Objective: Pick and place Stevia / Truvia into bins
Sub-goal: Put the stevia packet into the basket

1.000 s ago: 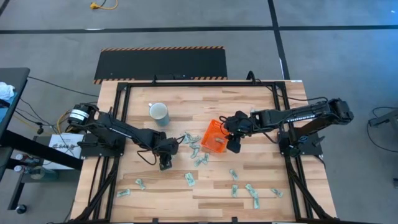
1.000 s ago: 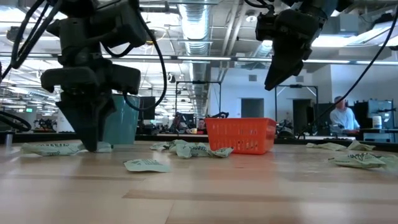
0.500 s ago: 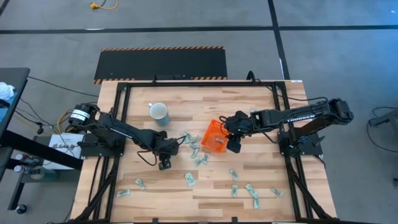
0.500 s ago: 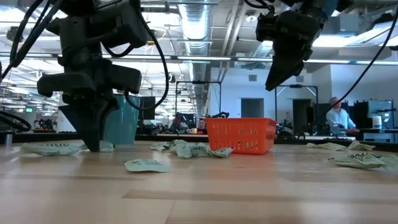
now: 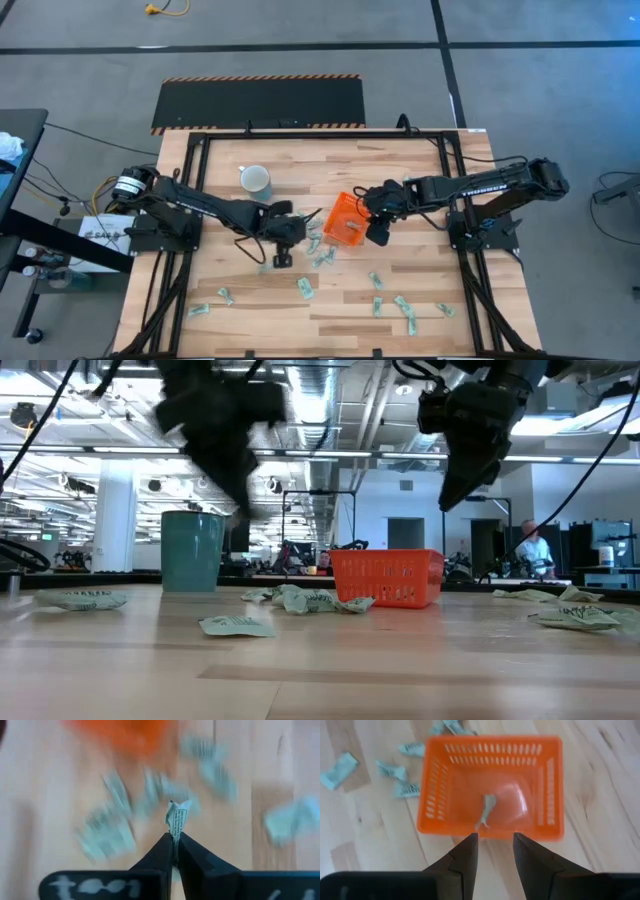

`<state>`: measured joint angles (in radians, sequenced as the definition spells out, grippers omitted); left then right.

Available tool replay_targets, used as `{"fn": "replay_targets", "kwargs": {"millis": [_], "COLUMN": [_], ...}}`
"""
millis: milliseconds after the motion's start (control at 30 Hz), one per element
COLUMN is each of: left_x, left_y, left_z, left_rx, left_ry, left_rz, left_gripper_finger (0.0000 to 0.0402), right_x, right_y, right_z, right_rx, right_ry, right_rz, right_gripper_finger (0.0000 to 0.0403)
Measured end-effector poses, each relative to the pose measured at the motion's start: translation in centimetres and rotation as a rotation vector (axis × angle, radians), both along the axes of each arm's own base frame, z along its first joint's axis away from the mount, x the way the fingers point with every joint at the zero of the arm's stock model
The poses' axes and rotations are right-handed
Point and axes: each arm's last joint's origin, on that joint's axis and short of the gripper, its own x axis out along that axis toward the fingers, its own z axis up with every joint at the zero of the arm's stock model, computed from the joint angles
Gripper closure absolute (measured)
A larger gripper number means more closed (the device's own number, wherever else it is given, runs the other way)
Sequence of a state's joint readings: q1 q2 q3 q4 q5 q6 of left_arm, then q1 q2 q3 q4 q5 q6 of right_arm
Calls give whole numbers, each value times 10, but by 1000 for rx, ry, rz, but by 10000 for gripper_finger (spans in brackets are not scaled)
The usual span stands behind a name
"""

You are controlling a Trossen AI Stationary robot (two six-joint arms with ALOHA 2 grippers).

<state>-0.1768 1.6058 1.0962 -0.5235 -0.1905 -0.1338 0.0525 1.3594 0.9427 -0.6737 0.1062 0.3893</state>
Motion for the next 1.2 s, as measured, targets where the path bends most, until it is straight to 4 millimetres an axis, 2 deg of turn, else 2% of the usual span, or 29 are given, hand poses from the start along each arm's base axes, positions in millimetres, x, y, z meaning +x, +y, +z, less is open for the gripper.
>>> {"fn": "replay_targets", "kwargs": {"millis": [133, 267, 333, 467, 567, 667, 933, 1200], "left_x": [21, 38, 46, 61, 72, 78, 91, 94], "left_y": [4, 24, 38, 64, 77, 85, 89, 89], "left_z": [34, 48, 41, 13, -3, -9, -16, -19], "left_rx": [120, 81, 35, -20, -72, -90, -90, -66], "left_ry": [-202, -361, -366, -332, -353, -351, -319, -283], "left_rz": [-56, -120, -131, -128, -160, -158, -166, -230], "left_gripper_finger": [399, 397, 397, 397, 397, 395, 373, 312], "right_x": [-8, -18, -24, -36, -45, -52, -72, -84], "right_y": [0, 6, 13, 34, 53, 72, 111, 137], "right_z": [-4, -7, -9, -10, -11, -11, -11, -10], "right_rx": [26, 48, 56, 63, 68, 78, 119, 192], "right_ry": [81, 185, 238, 320, 352, 355, 338, 294], "right_rz": [-63, -122, -141, -170, -184, -192, -223, -250], "right_gripper_finger": [287, 287, 287, 287, 287, 287, 287, 287]}}
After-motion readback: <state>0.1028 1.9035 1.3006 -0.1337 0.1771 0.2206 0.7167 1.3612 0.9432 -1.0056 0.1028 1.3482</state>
